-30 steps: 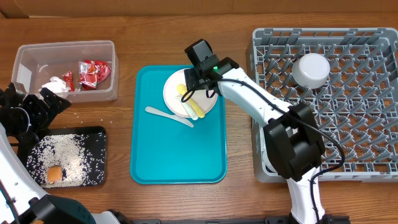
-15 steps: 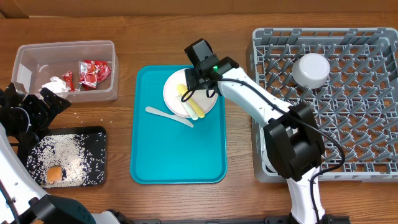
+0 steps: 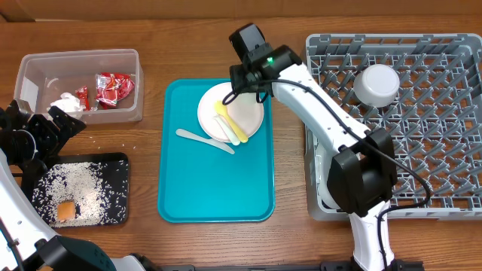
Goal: Sort waste into correct bins and load items into the dishwasher rack
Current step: 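Lift the white cup off the plate with the right gripper, then carry the cup over the dish rack and lower it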
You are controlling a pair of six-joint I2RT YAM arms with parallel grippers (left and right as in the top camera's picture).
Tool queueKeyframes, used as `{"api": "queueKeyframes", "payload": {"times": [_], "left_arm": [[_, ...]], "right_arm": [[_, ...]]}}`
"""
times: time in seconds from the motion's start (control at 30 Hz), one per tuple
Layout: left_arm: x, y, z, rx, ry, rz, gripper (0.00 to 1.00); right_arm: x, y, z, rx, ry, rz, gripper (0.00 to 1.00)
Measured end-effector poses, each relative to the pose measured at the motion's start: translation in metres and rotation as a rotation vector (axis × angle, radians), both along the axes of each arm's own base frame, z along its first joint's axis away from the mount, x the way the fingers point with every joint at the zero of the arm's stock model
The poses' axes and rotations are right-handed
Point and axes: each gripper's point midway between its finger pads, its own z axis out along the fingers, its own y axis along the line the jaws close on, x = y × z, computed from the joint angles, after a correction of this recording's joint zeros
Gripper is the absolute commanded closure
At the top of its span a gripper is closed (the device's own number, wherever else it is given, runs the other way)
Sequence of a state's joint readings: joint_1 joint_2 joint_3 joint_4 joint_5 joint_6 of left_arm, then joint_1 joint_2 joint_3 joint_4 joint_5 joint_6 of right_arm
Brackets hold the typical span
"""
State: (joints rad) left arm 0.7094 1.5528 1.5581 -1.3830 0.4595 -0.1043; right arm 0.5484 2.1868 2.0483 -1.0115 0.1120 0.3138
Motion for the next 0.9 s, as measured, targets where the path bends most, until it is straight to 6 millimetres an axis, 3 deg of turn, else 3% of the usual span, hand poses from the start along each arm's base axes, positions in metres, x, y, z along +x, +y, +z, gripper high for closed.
{"api": "queueKeyframes", "payload": {"times": [0.13,0.23,0.4,0.67,0.9], "left_arm": [[0.000,0.000,0.000,0.000,0.000,0.000,0.00],[0.000,0.000,0.000,0.000,0.000,0.000,0.00],[0.000,0.000,0.000,0.000,0.000,0.000,0.00],[0.000,0.000,0.000,0.000,0.000,0.000,0.00],[0.000,0.000,0.000,0.000,0.000,0.000,0.00]], "right_arm": [[0.007,-0.003,0.039,0.028,-0.042,-0.011,0.38],[0.014,-0.019,0.067,0.047,-0.078,-0.043,0.39],[0.034,-0.076,0.101,0.059,-0.120,-0.151,0.38],[0.053,-0.184,0.101,0.003,-0.105,-0.347,0.38],[0.059,-0.245,0.101,-0.019,-0.107,-0.451,0.38]]}}
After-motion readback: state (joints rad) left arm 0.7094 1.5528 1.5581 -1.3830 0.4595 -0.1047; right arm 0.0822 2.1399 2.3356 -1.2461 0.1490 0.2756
